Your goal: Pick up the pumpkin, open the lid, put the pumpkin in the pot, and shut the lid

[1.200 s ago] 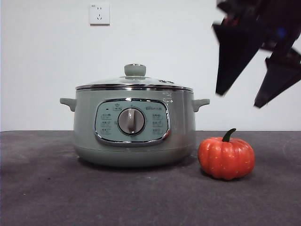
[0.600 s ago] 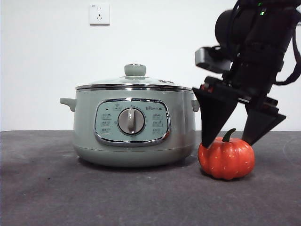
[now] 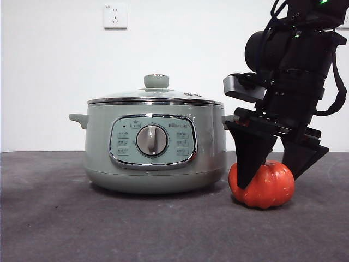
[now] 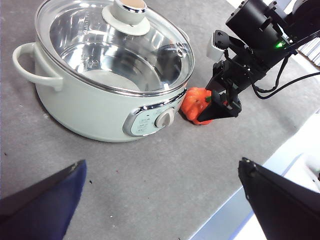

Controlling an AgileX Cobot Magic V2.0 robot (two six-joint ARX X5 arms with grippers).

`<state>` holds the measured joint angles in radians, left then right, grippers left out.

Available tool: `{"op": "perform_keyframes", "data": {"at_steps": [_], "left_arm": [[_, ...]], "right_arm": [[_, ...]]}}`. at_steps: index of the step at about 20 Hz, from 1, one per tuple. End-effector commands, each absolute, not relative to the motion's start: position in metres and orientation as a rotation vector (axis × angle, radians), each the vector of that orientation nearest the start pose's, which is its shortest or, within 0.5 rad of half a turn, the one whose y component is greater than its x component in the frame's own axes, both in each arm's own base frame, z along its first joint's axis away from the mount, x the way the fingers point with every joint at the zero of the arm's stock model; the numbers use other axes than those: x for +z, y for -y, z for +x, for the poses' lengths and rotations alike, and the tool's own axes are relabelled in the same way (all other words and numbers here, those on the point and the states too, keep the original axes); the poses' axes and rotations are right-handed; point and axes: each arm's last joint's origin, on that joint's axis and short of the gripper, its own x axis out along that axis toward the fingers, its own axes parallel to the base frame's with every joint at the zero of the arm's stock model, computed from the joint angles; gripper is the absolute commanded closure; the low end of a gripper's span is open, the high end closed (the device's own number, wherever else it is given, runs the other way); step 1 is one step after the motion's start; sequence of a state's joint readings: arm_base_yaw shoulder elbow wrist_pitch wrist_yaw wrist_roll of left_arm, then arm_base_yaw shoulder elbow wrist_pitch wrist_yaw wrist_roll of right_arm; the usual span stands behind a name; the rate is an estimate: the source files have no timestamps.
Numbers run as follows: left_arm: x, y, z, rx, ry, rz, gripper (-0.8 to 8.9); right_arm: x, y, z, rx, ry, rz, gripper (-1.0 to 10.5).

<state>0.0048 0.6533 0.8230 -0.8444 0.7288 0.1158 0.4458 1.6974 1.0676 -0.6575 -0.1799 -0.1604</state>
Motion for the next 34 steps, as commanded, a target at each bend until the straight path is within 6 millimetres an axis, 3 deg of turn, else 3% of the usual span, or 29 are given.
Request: {"op": "perform_keyframes", "data": {"at_steps": [1, 4, 9, 13, 16, 20, 23, 28, 34], "left_arm": [[0.31, 0.019, 0.112, -0.733, -0.59, -0.131, 1.53], [0.31, 0.018, 0.114, -0.718, -0.581, -0.12, 1.53], [0.315, 0.024, 0.13, -0.742, -0.536, -0.138, 1.53], [0.327, 0.038, 0.159, -0.736, -0.531, -0.092, 1.53], [0.345, 0.056, 0.19, -0.762, -0.518, -0.049, 1.53], [0.361, 0.083, 0.237, -0.783, -0.492, -0.005, 1.53], [0.361, 0.106, 0.271, -0.794, -0.49, 0.017, 1.53], [0.337, 0.139, 0.314, -0.797, -0.506, 0.055, 1.53], [0.305, 0.16, 0.338, -0.785, -0.521, 0.094, 1.53]], "right_arm": [[0.179, -0.14, 0.279, 0.634, -1.257, -0.295, 9.6], [0.196, -0.137, 0.273, 0.614, -1.218, -0.269, 9.6], [0.254, -0.123, 0.246, 0.601, -1.059, -0.217, 9.6], [0.298, -0.108, 0.214, 0.6, -0.898, -0.169, 9.6], [0.32, -0.097, 0.191, 0.6, -0.816, -0.146, 9.6], [0.334, -0.087, 0.169, 0.602, -0.765, -0.126, 9.6], [0.342, -0.082, 0.159, 0.601, -0.726, -0.113, 9.6], [0.347, -0.078, 0.151, 0.598, -0.7, -0.093, 9.6], [0.347, -0.078, 0.15, 0.598, -0.705, -0.093, 9.6]]}}
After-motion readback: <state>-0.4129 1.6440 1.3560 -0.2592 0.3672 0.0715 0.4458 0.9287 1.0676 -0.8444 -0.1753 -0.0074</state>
